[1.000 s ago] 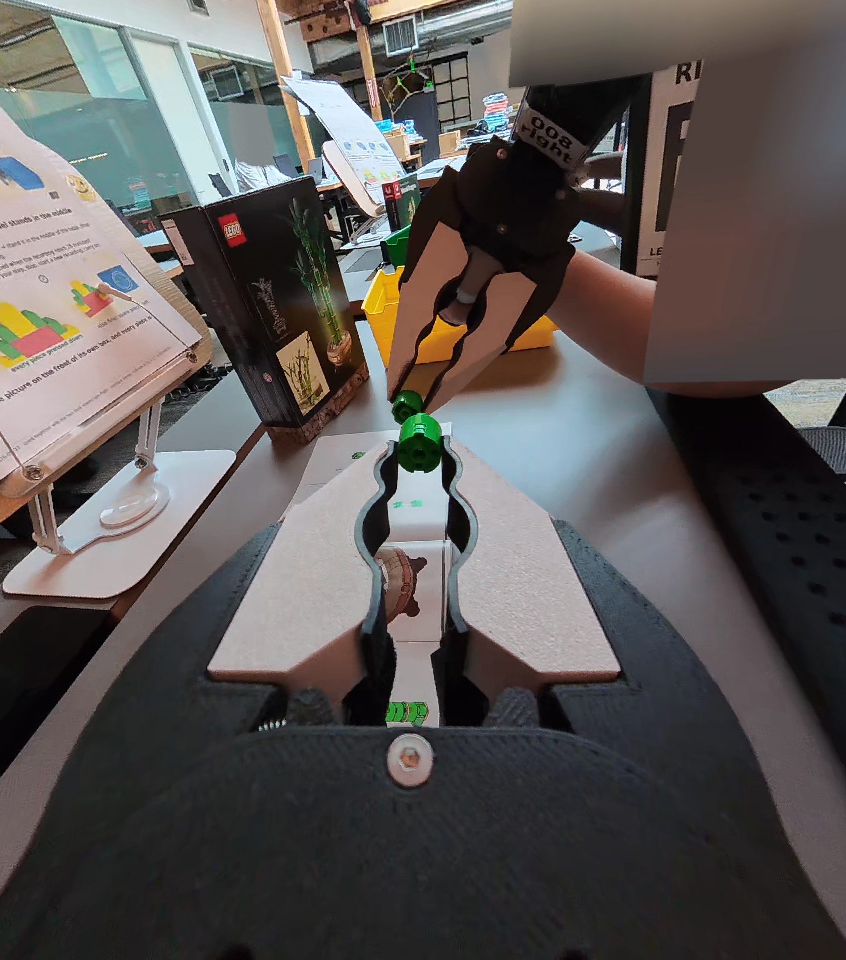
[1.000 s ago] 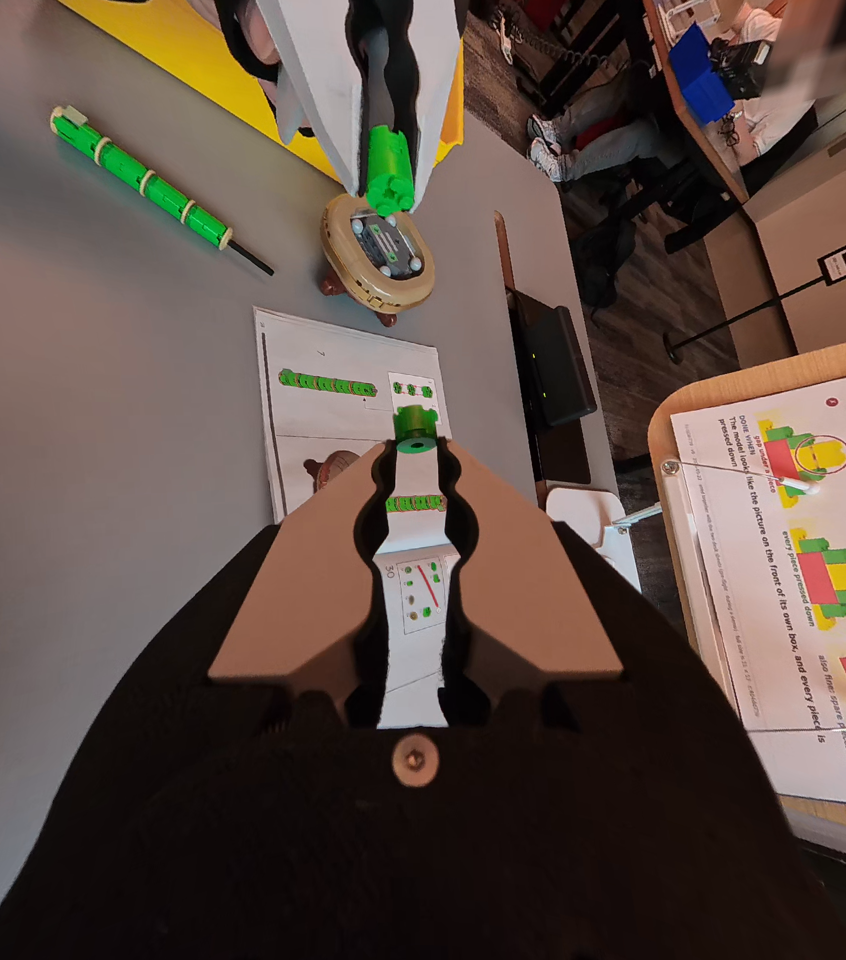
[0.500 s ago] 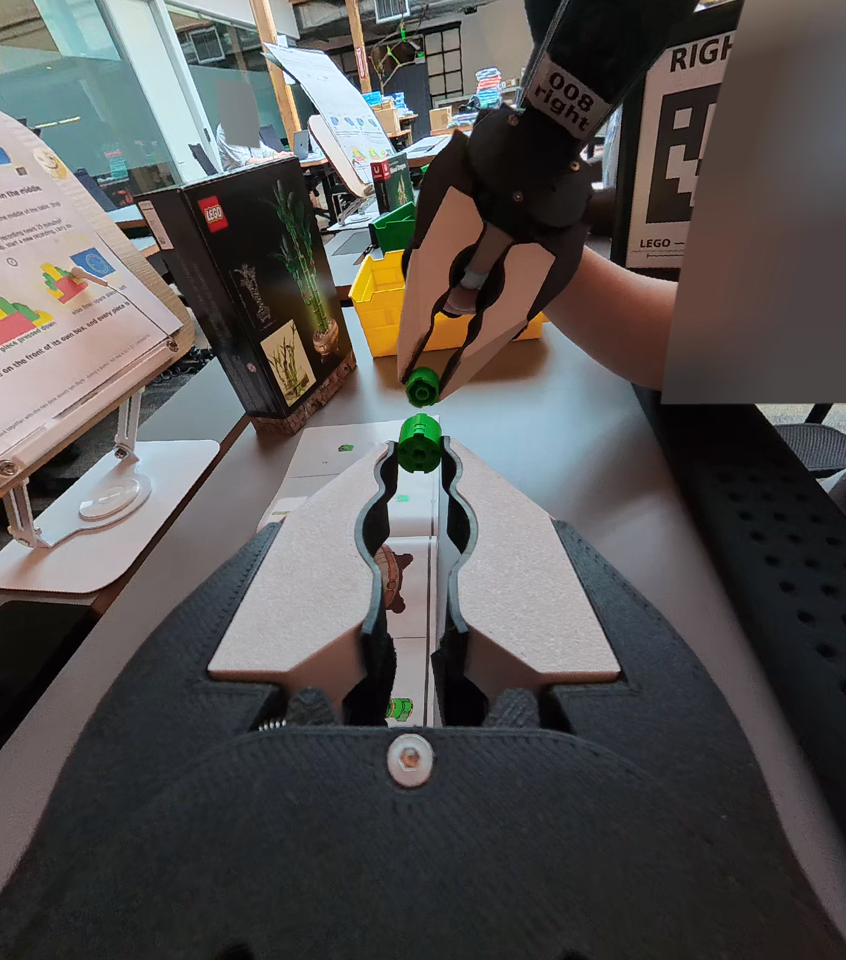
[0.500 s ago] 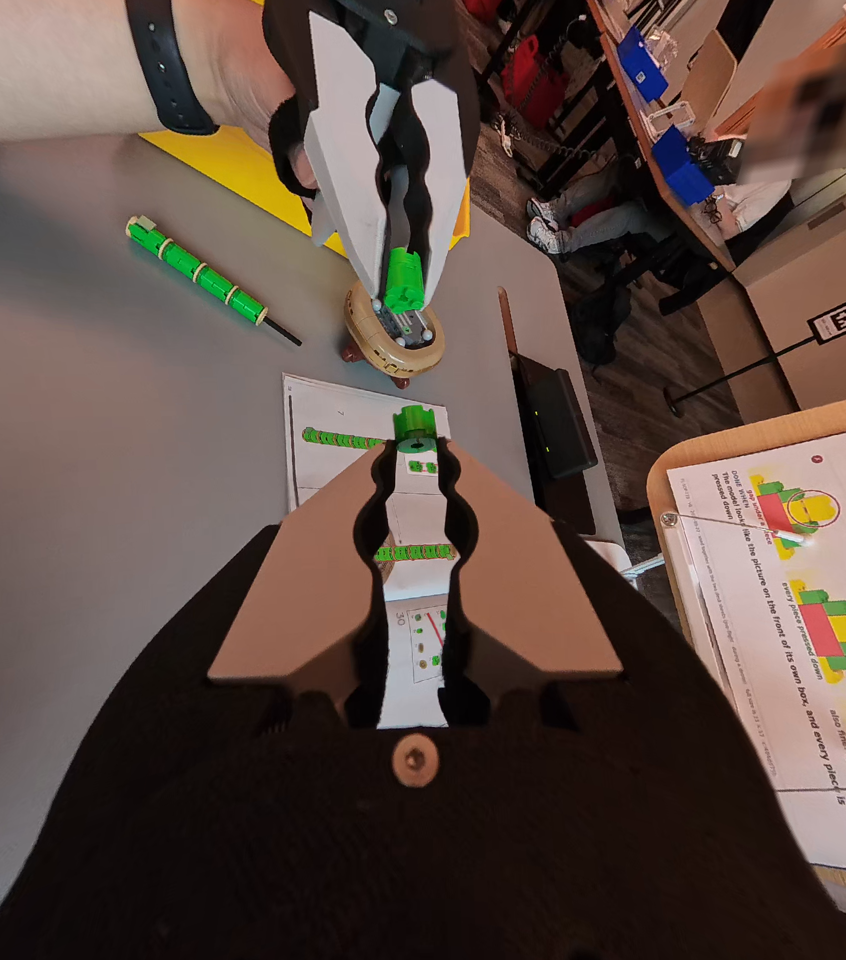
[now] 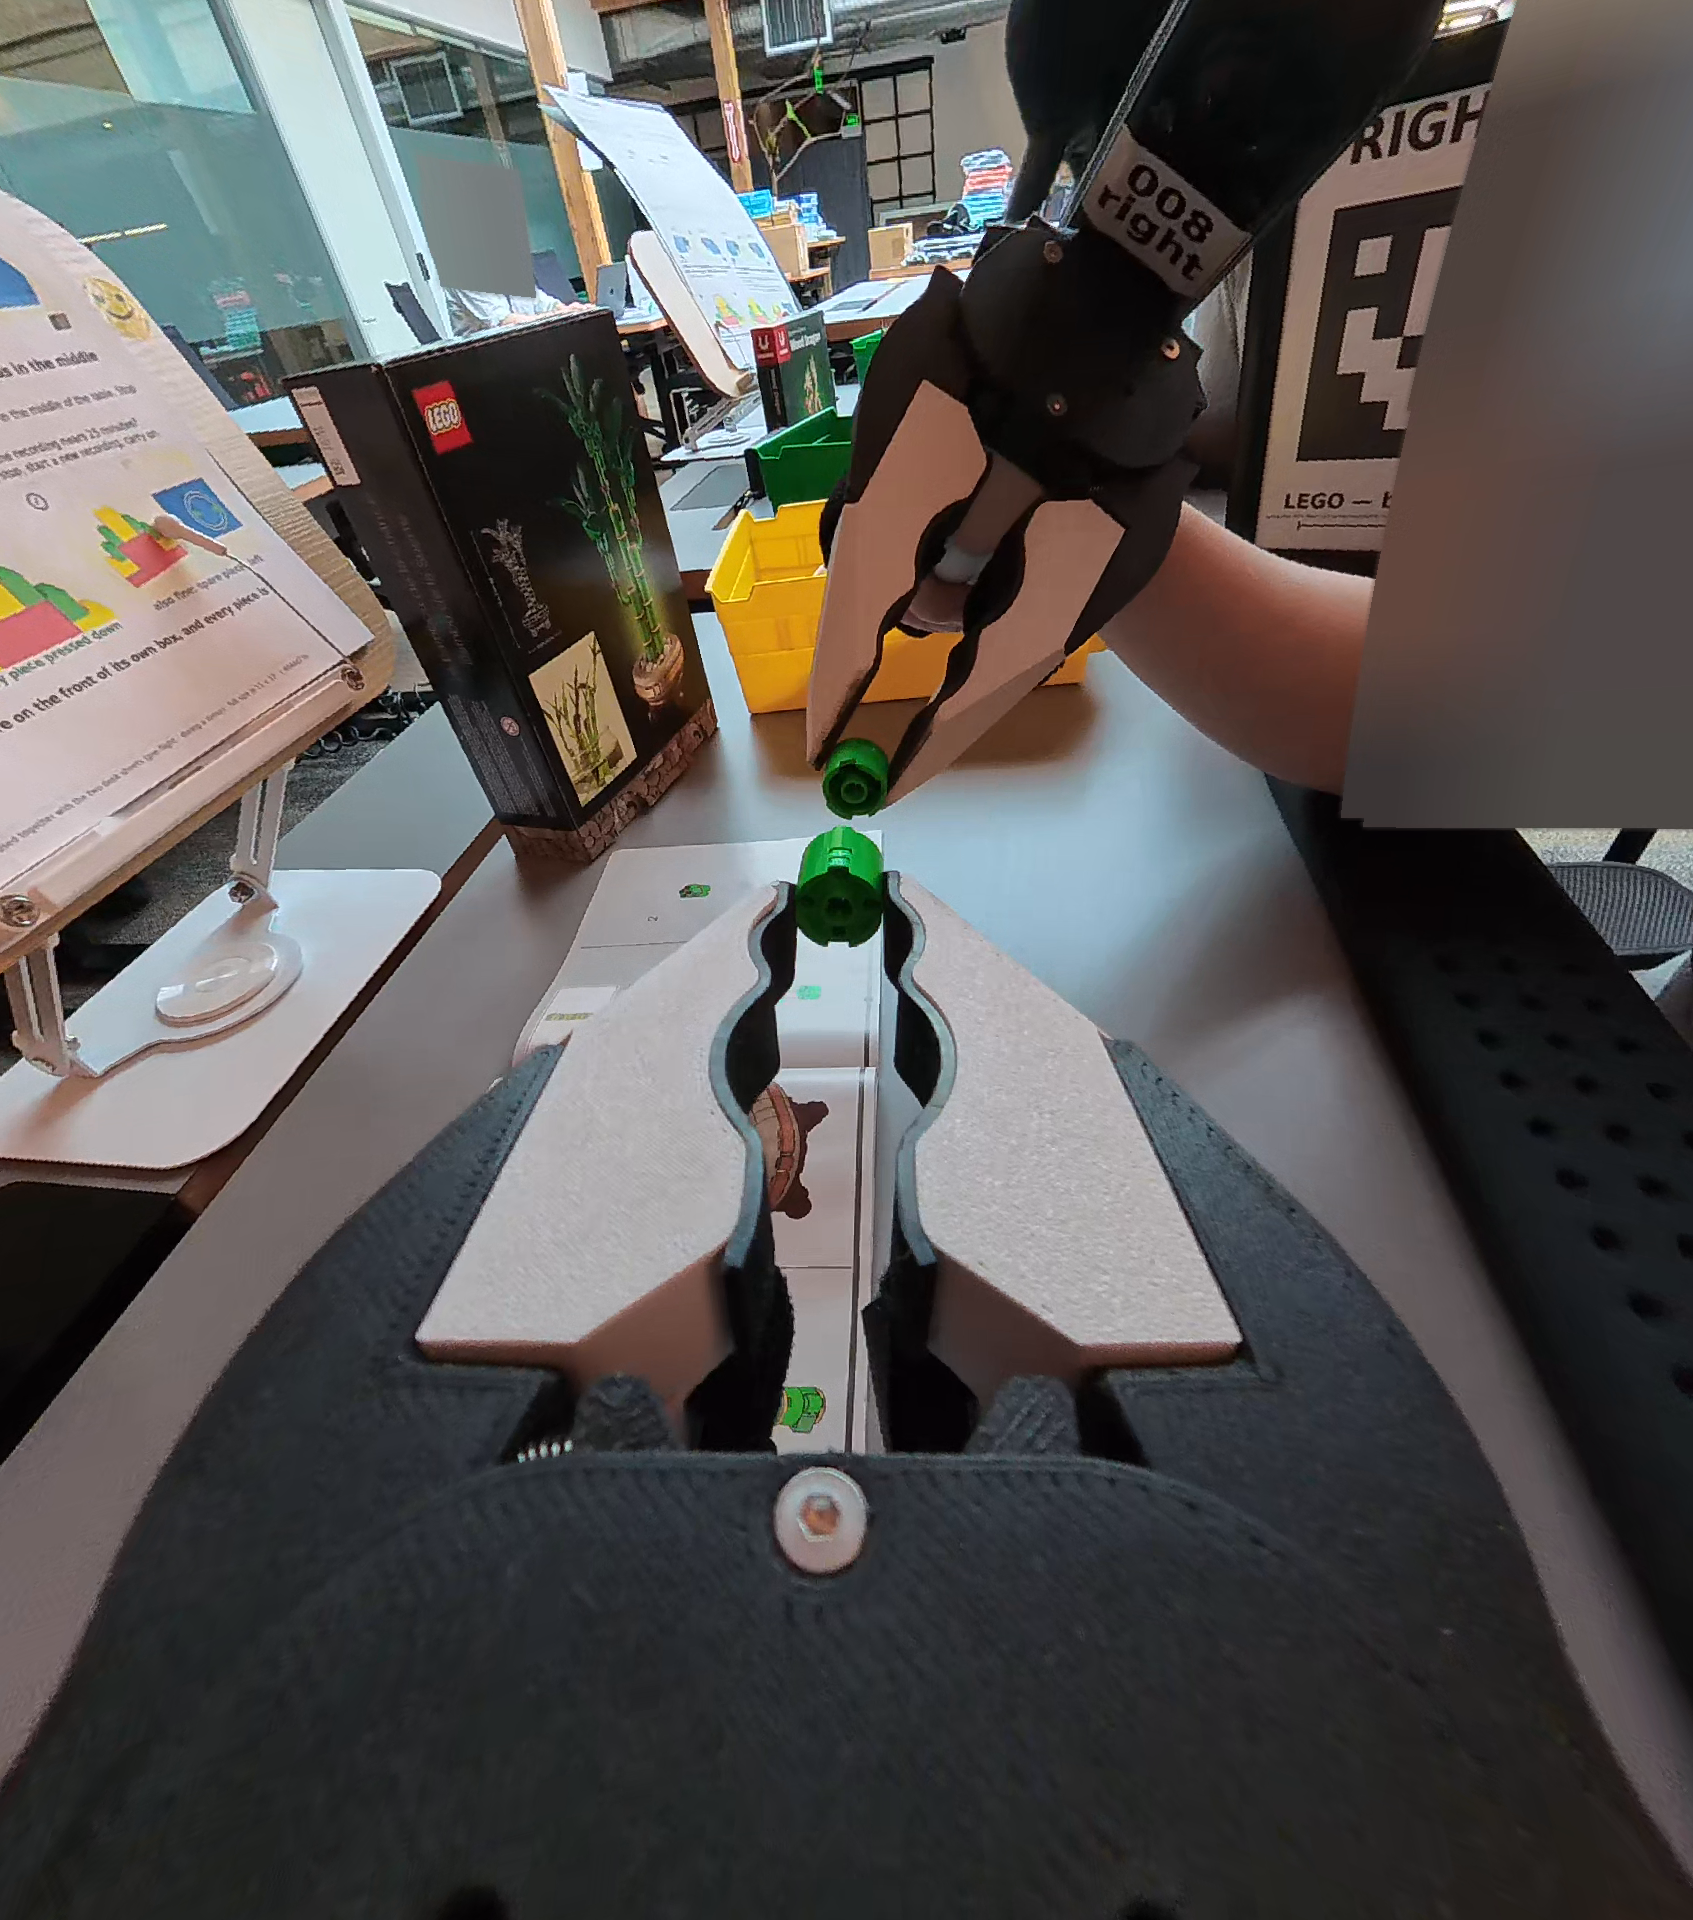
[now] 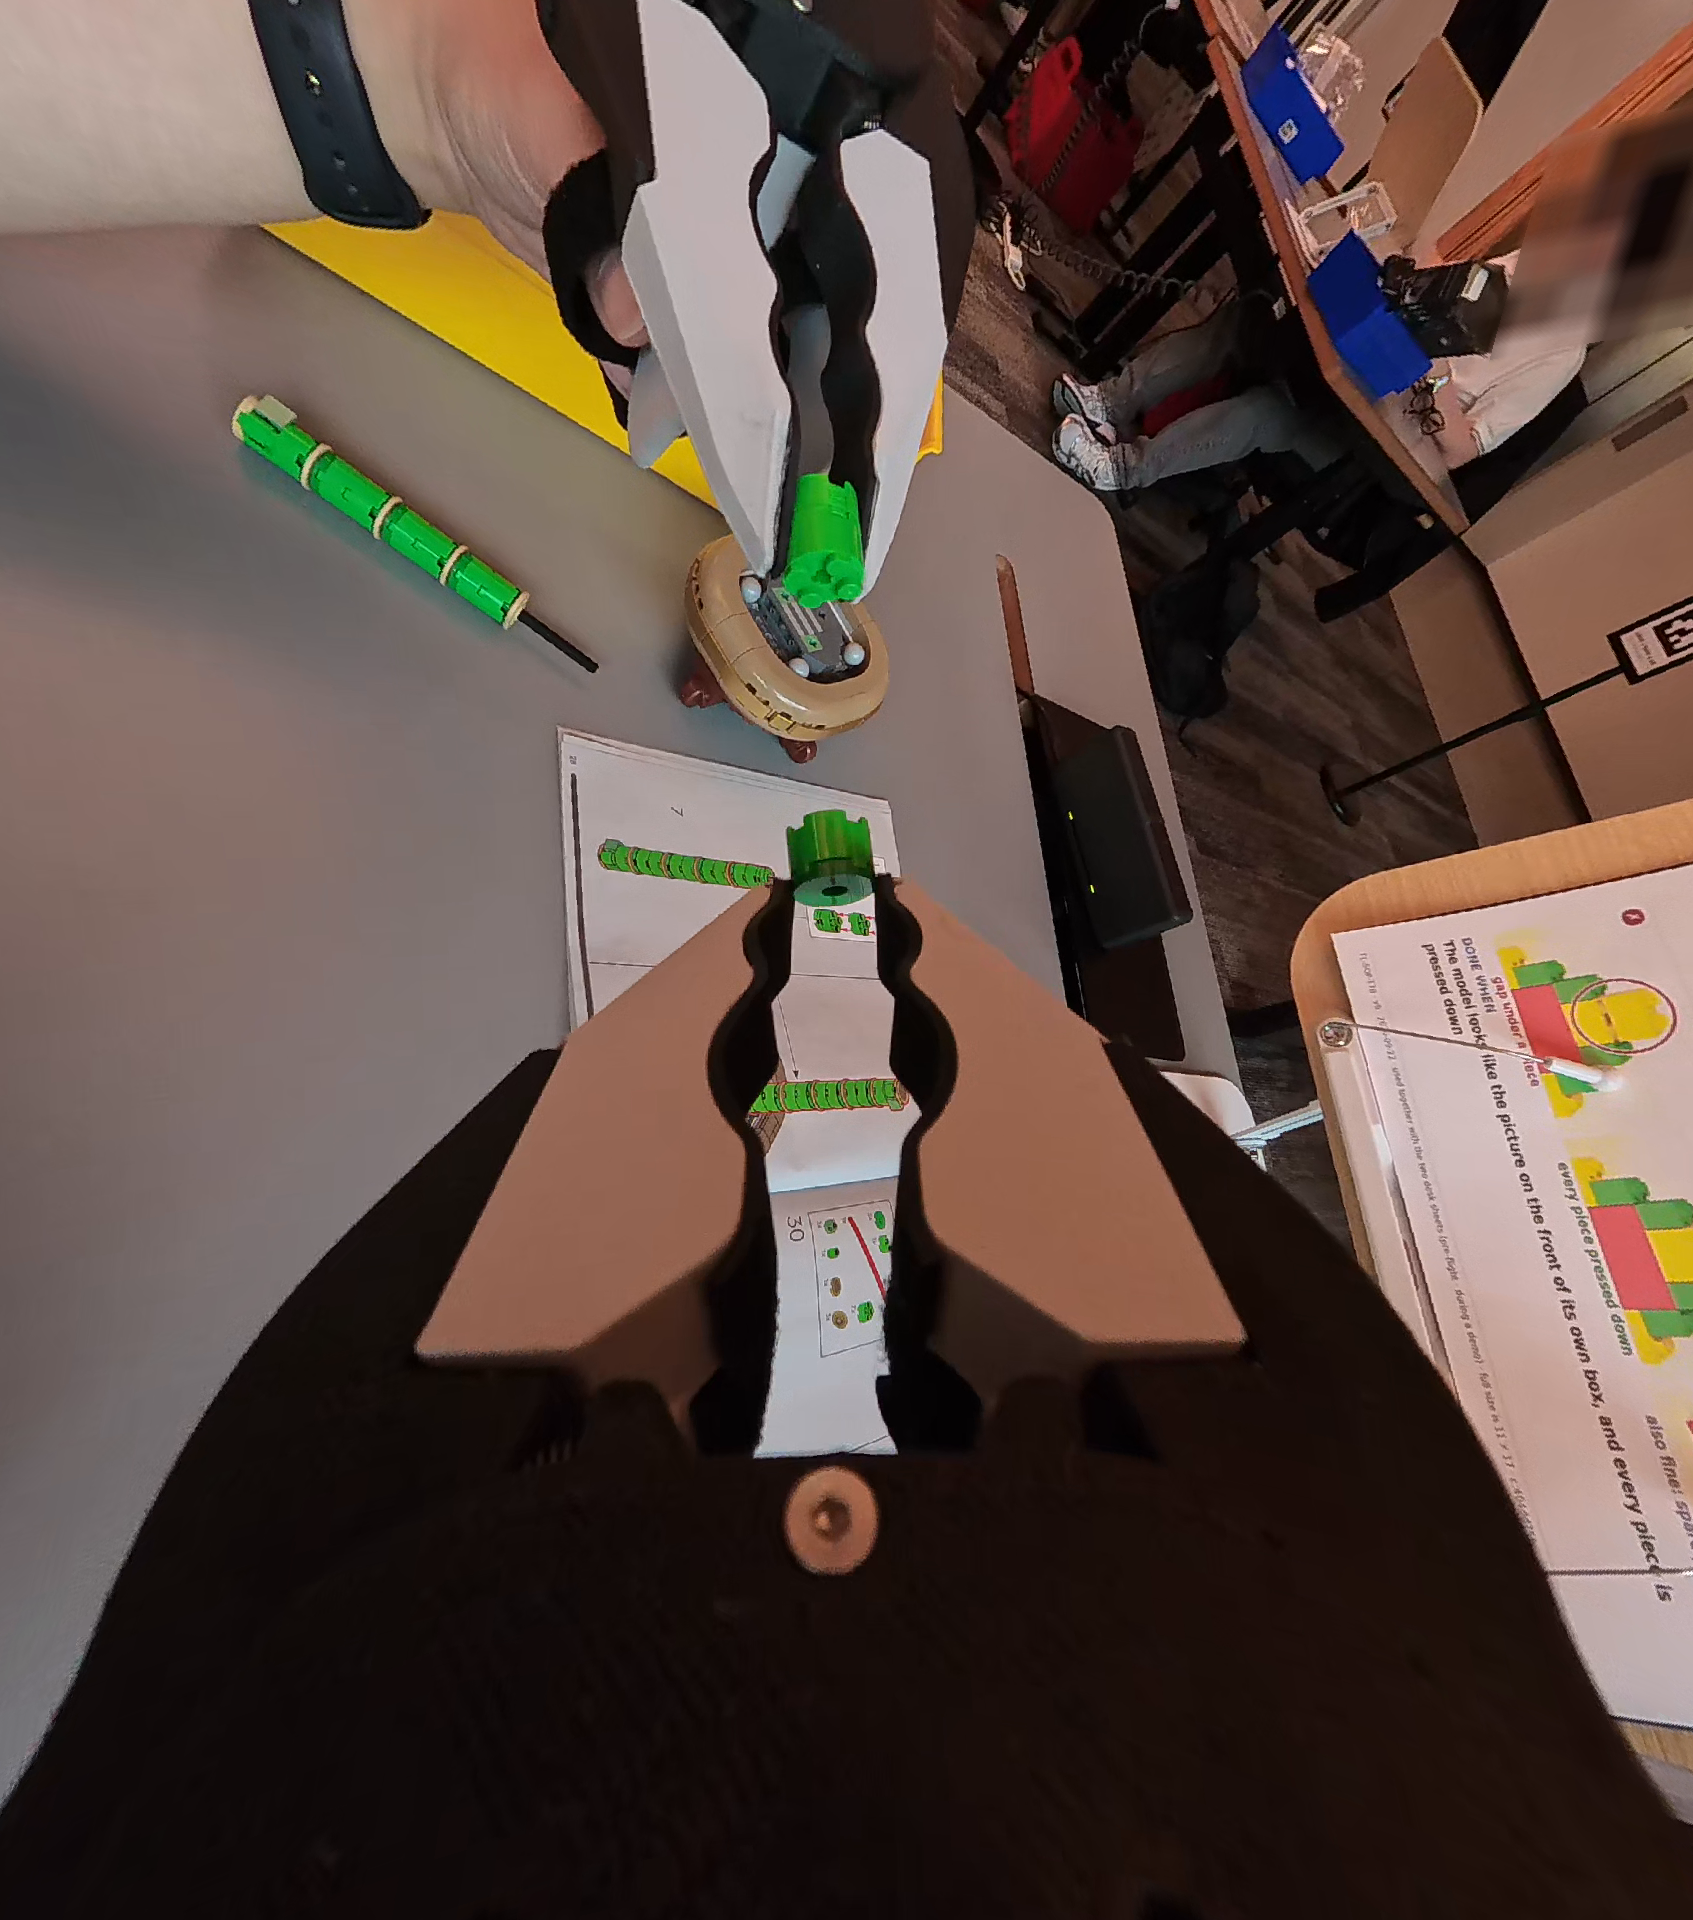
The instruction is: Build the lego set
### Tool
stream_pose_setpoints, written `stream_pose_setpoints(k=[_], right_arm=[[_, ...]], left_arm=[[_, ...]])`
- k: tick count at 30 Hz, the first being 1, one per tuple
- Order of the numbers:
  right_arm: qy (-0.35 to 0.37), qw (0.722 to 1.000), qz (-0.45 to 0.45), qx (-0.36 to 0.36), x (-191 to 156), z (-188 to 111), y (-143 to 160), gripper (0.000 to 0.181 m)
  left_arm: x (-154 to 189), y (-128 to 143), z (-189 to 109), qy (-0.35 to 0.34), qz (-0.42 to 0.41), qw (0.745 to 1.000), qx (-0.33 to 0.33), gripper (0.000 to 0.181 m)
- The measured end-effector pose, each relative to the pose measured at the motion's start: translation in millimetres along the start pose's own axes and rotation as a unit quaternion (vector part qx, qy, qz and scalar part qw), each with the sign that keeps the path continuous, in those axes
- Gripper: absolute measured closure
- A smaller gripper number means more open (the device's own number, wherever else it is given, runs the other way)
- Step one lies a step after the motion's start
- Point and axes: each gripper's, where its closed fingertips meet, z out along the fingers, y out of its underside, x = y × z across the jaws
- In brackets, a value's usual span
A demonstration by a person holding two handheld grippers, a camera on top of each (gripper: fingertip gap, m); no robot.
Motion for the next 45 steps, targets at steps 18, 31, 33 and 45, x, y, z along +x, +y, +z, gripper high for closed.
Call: stream_pose_setpoints(k=[18,31,33,45], right_arm=[[0.026,0.998,-0.044,-0.040,2,4,7,0.166],[0.021,0.999,-0.037,-0.014,-2,12,4,0.166],[0.021,0.999,-0.029,0.006,-3,14,-2,0.167],[0.036,0.998,-0.017,0.054,0,9,-22,0.166]], left_arm=[[-12,14,3,-0.005,-0.074,0.997,-0.024,0.167],[-4,9,10,0.008,-0.056,0.998,-0.017,0.167],[-2,8,14,0.013,-0.057,0.998,-0.014,0.167],[3,0,22,0.007,-0.021,1.000,-0.002,0.167]])
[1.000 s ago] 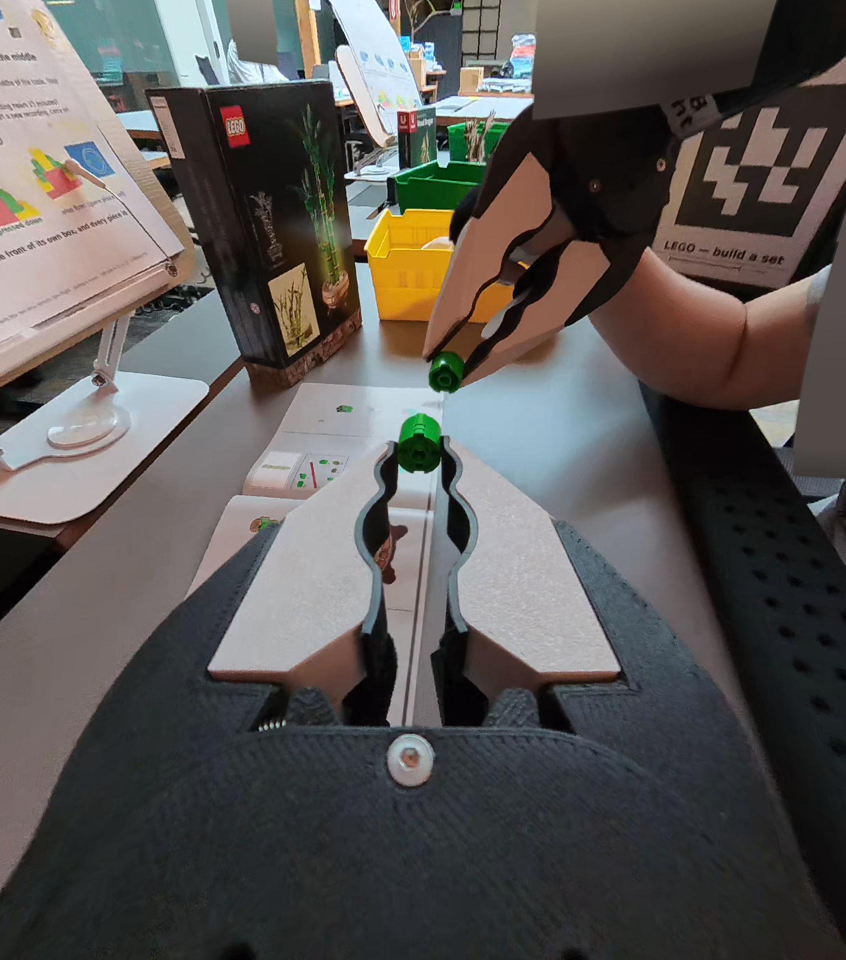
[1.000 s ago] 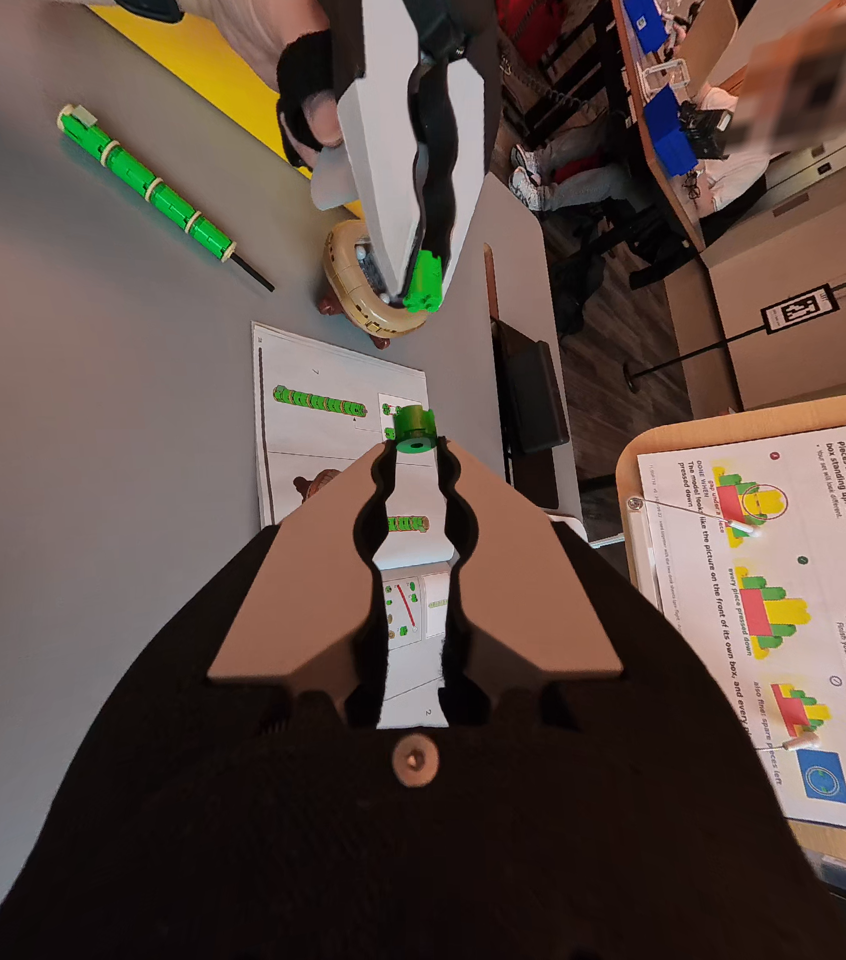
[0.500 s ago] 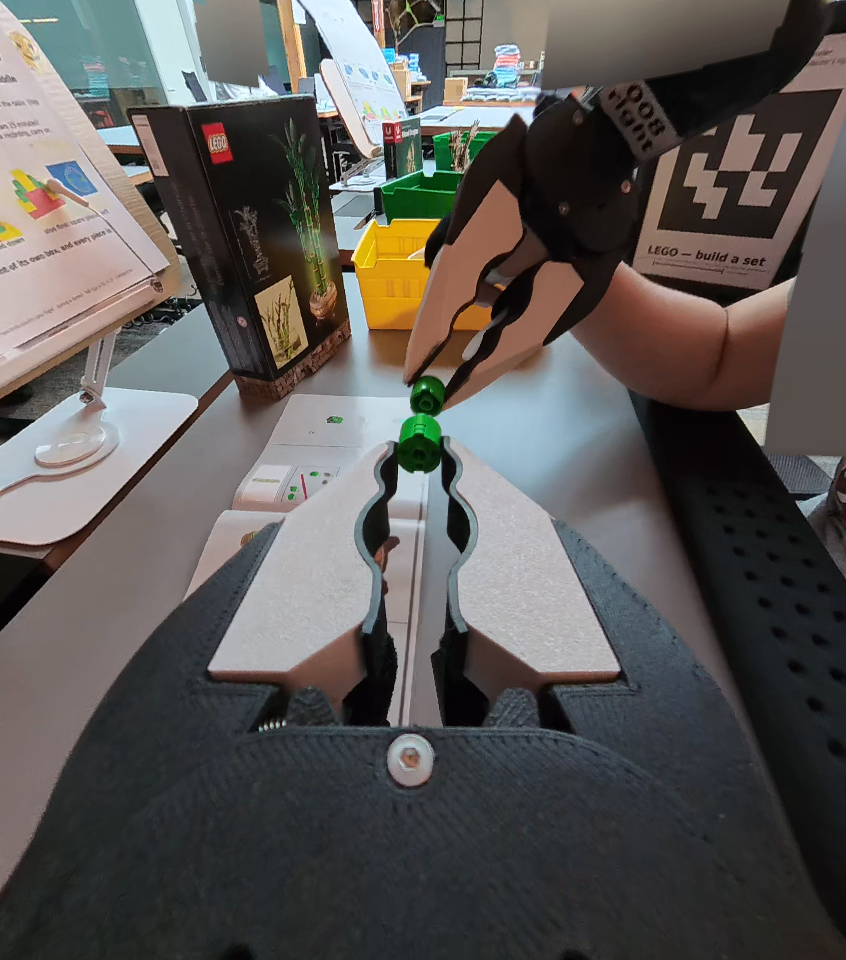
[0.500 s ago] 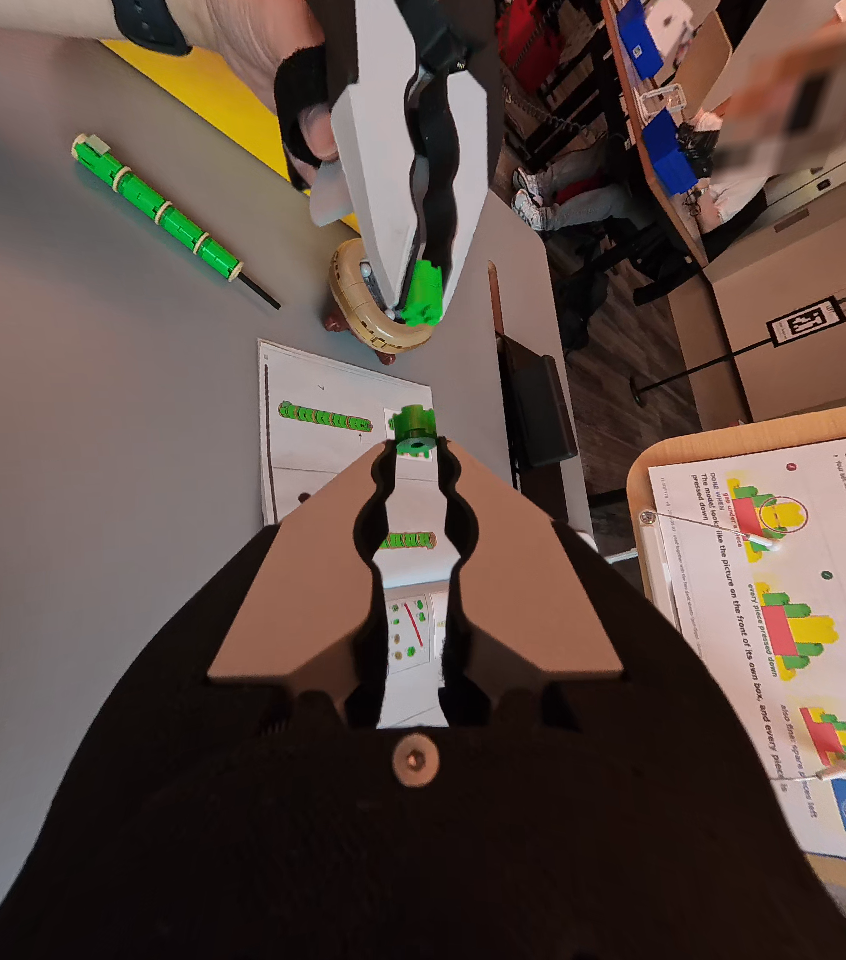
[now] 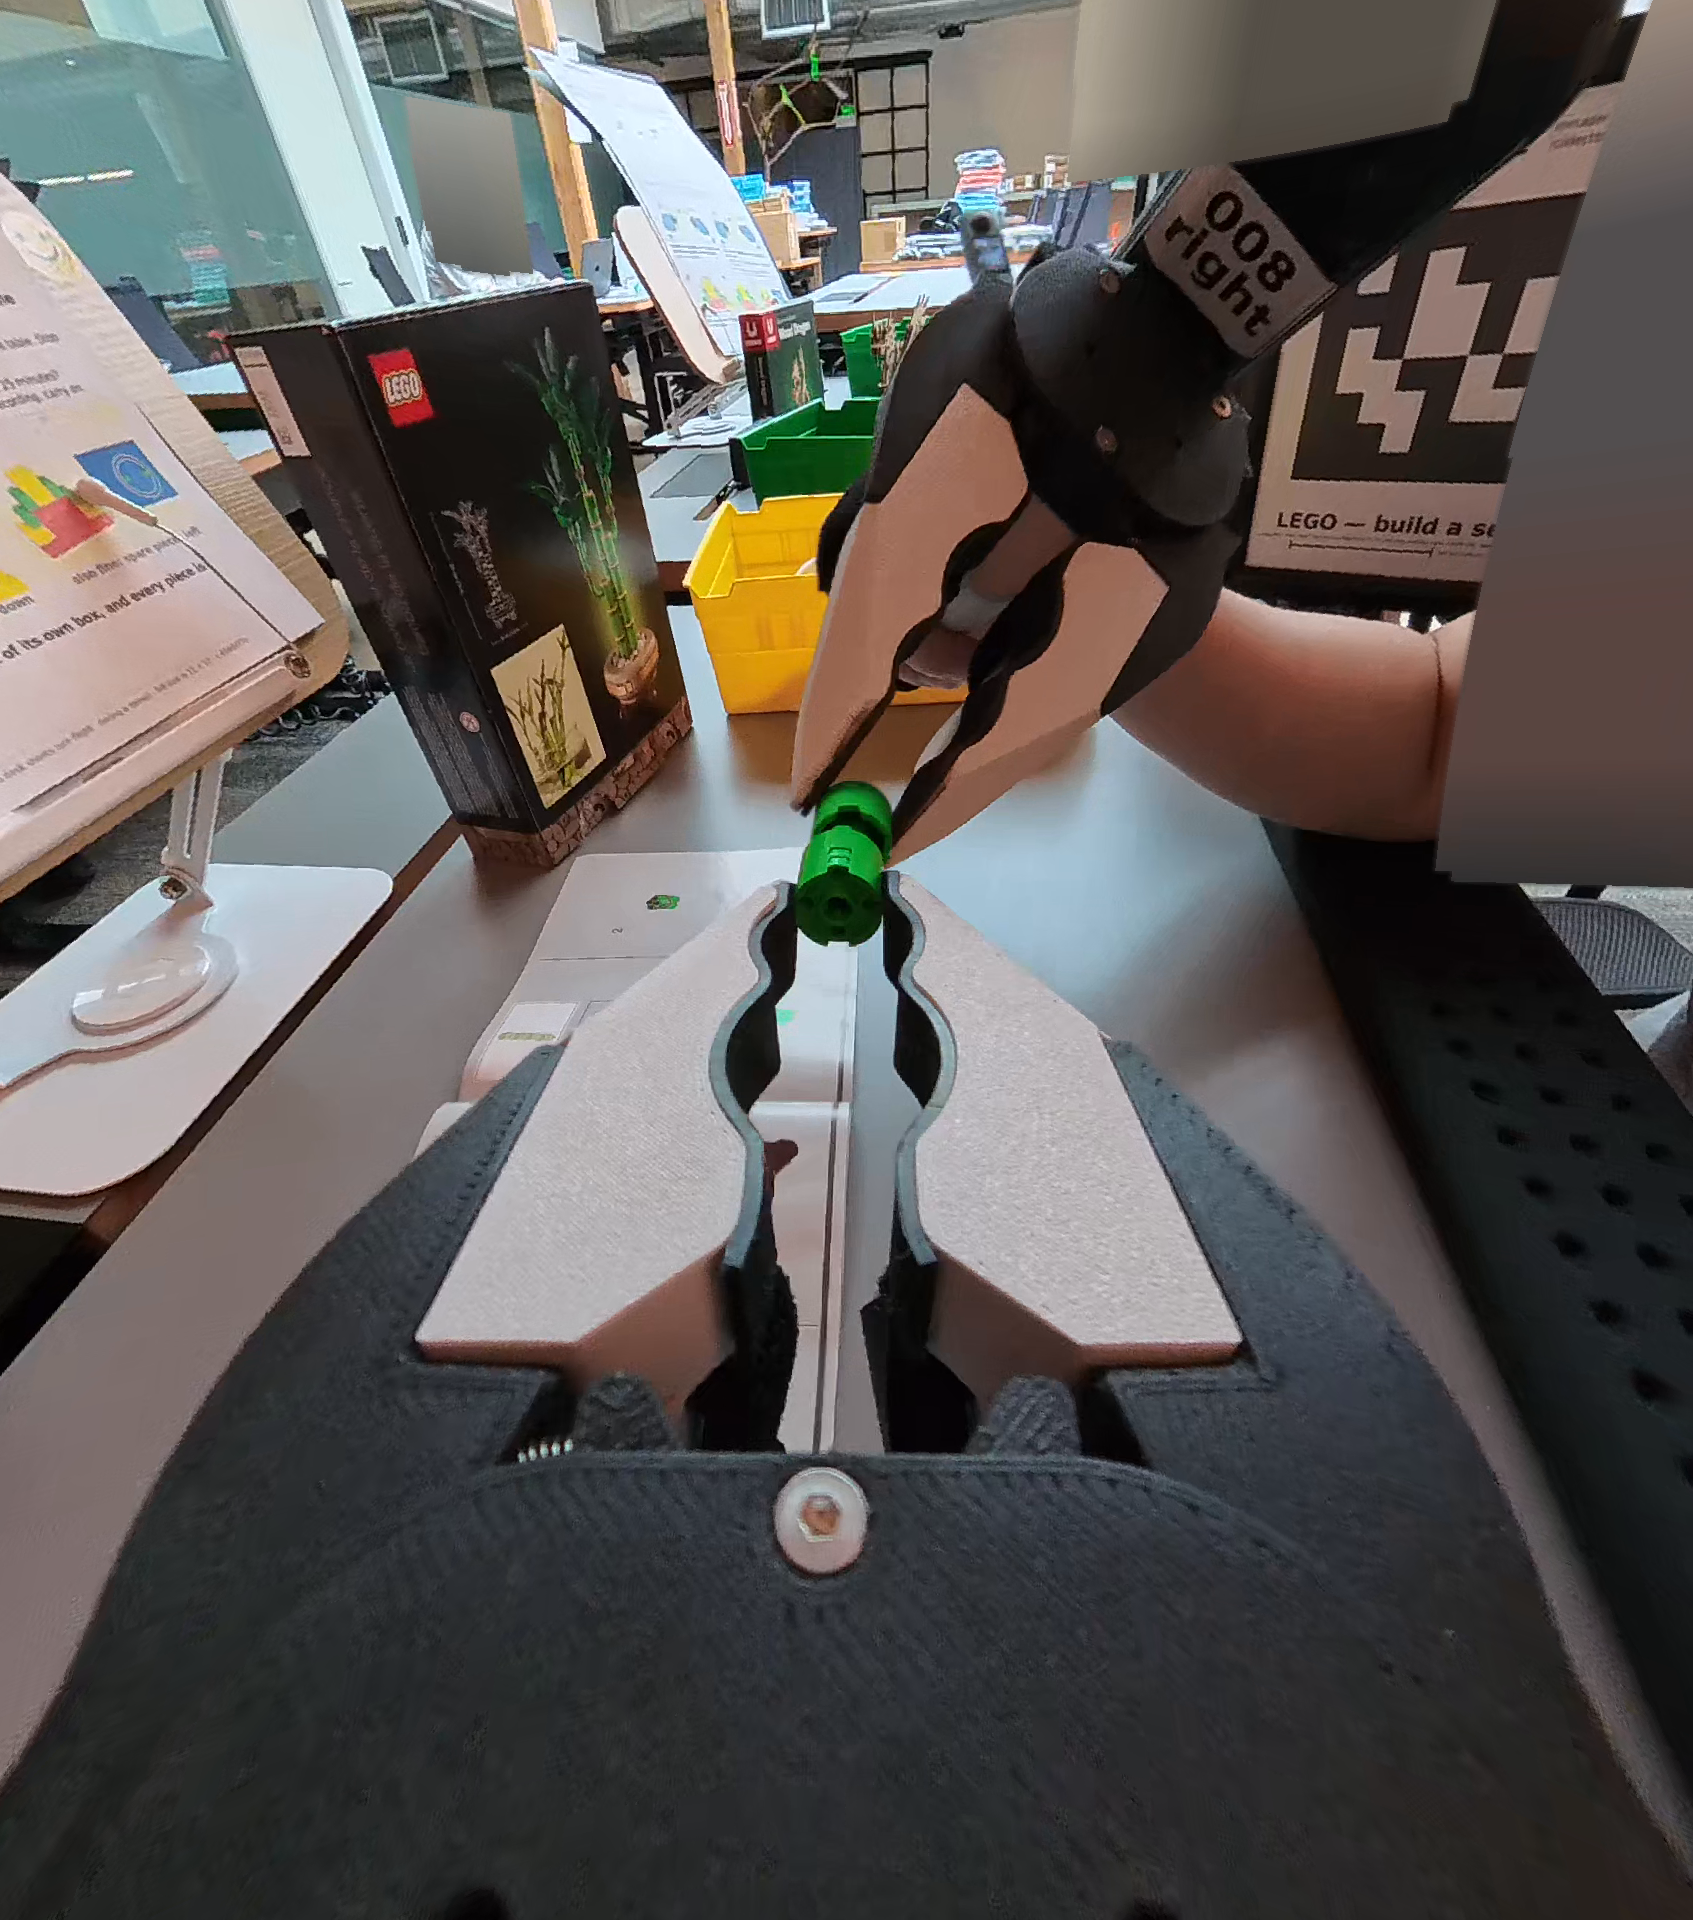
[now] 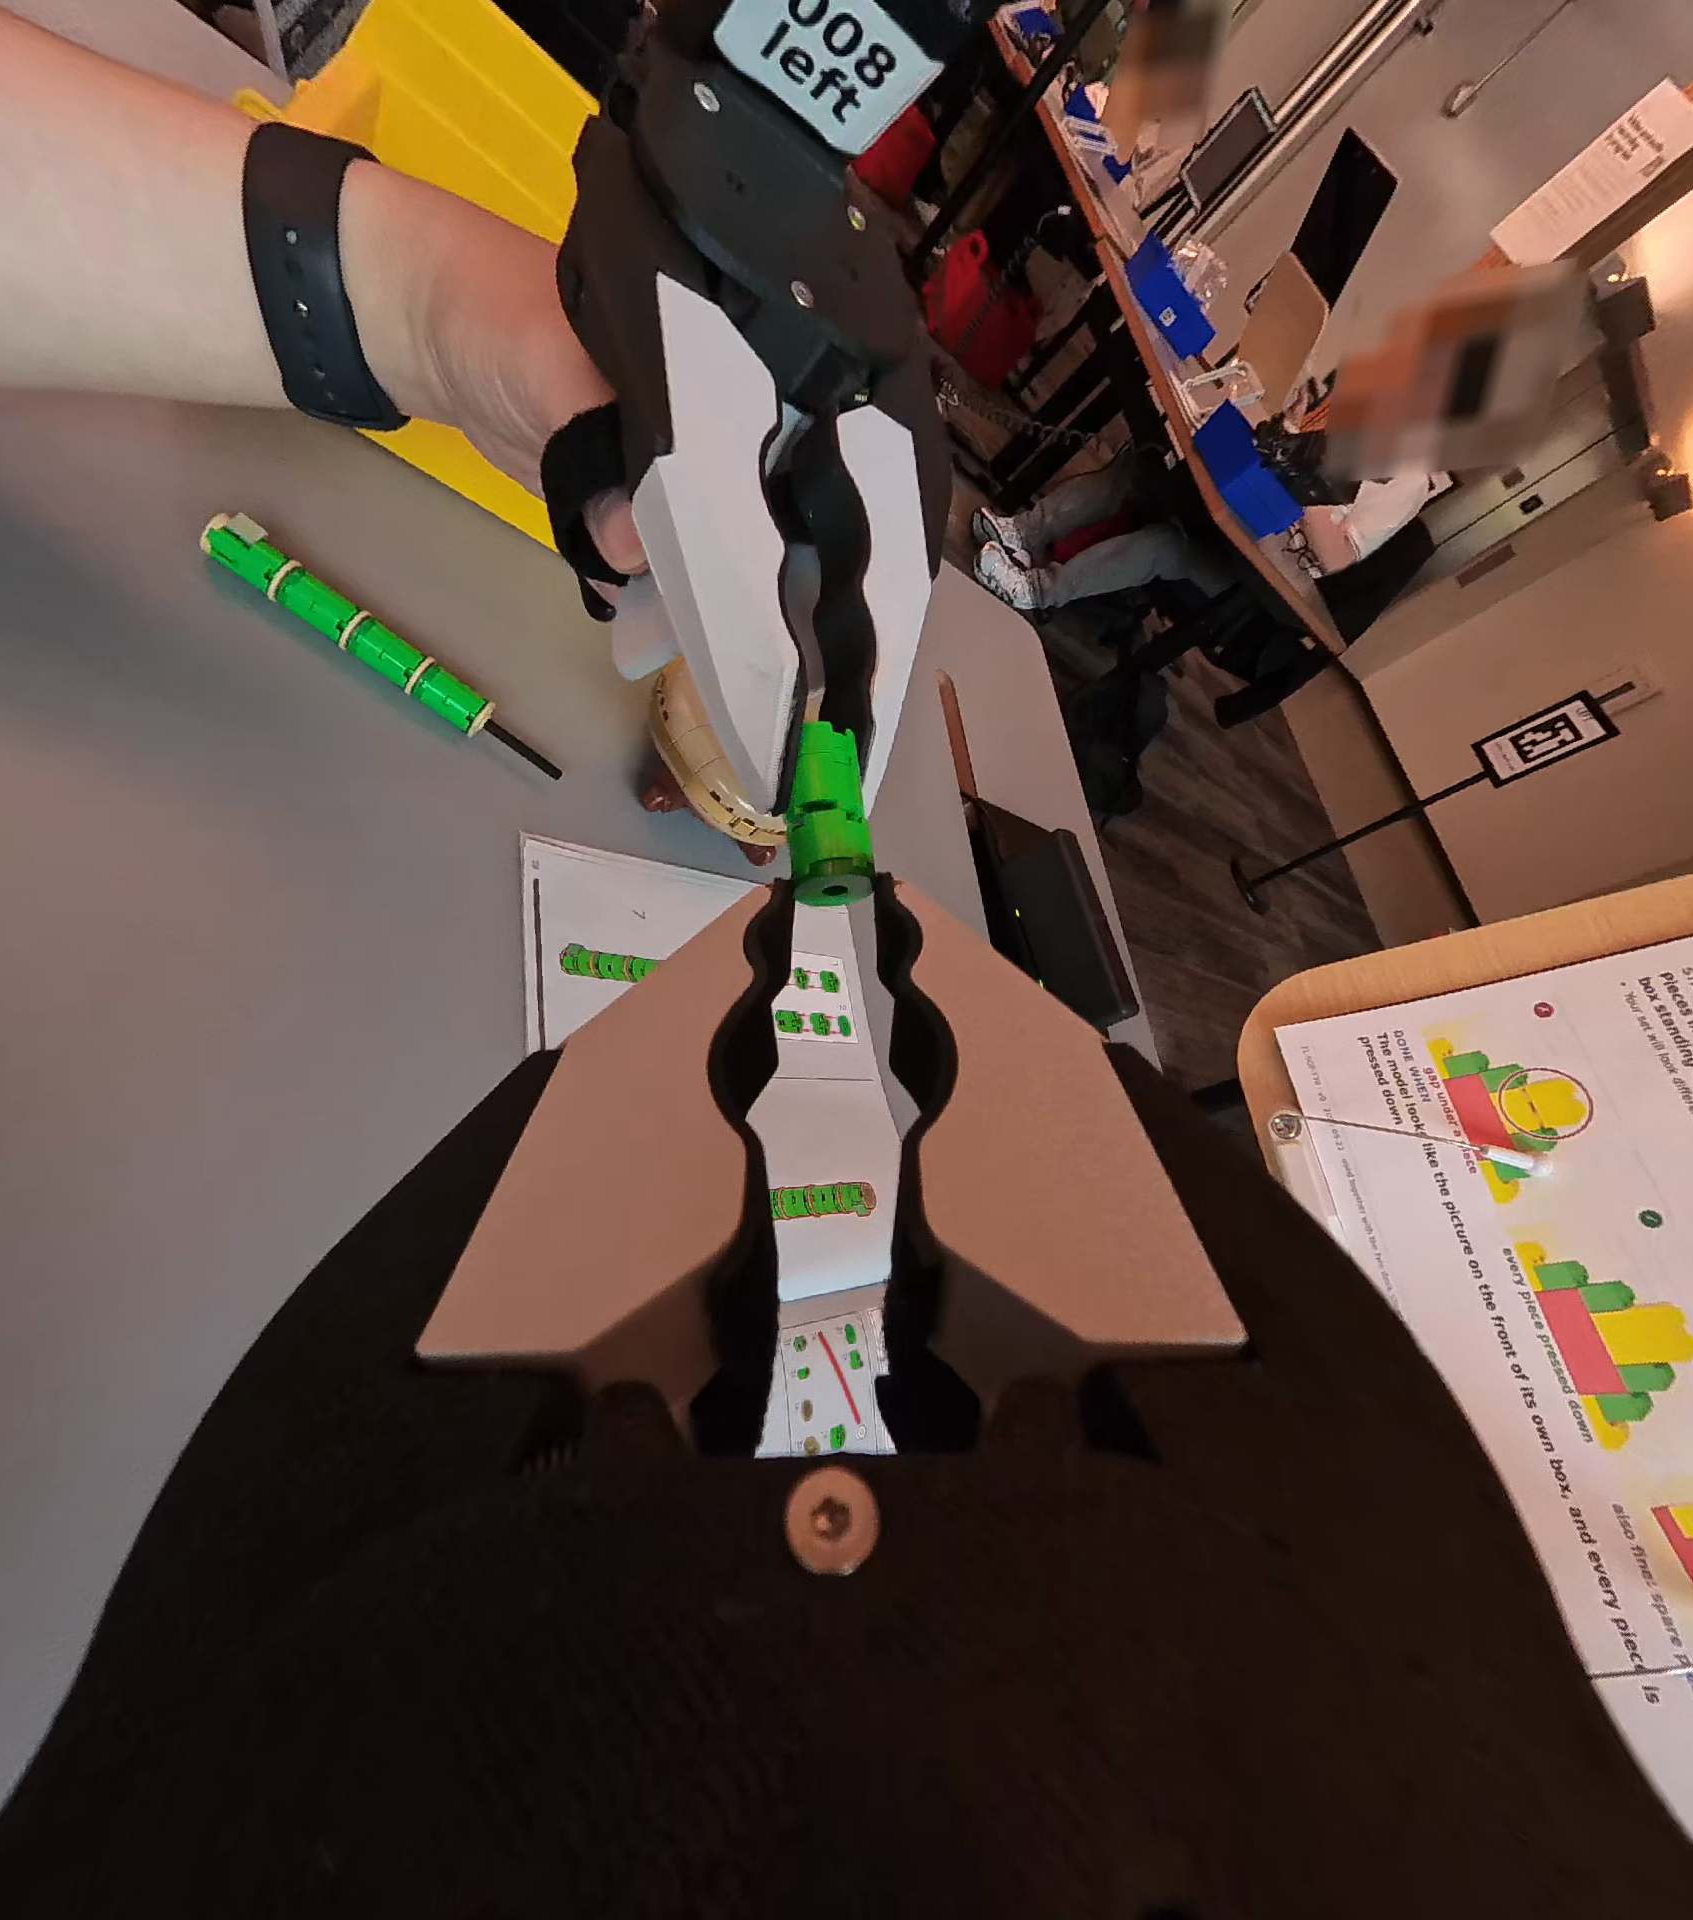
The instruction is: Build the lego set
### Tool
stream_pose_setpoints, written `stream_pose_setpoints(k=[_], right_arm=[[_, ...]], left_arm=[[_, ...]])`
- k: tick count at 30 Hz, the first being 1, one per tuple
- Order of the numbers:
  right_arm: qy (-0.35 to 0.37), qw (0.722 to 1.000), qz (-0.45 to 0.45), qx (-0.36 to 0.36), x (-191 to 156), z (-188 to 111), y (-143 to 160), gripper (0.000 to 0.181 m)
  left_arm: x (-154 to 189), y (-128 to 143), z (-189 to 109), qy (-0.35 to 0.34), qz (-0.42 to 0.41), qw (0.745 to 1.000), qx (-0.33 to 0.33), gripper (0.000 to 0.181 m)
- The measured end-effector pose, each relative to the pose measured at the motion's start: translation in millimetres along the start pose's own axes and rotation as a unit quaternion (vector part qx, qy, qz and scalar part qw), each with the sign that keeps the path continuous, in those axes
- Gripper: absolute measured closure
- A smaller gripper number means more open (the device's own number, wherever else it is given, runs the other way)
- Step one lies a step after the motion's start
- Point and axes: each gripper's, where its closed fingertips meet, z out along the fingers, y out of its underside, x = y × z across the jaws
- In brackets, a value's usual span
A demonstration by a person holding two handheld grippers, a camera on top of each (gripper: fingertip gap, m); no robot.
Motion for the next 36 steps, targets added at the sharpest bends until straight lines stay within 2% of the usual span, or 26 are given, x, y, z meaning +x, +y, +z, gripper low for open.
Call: stream_pose_setpoints(k=[10,21,36], right_arm=[[-0.008,1.000,0.019,0.017,0.0,-1.0,-3.1,0.167],[-0.001,1.000,0.004,0.011,0.8,-1.9,-2.2,0.167],[0.018,1.000,-0.001,0.005,3.7,-1.7,-2.3,0.168]], left_arm=[[3.8,-5.6,0.4,-0.001,0.022,1.000,0.013,0.167],[3.9,-4.6,1.5,-0.011,0.029,1.000,-0.003,0.167],[1.1,-6.7,2.9,-0.021,0.011,1.000,-0.007,0.167]])
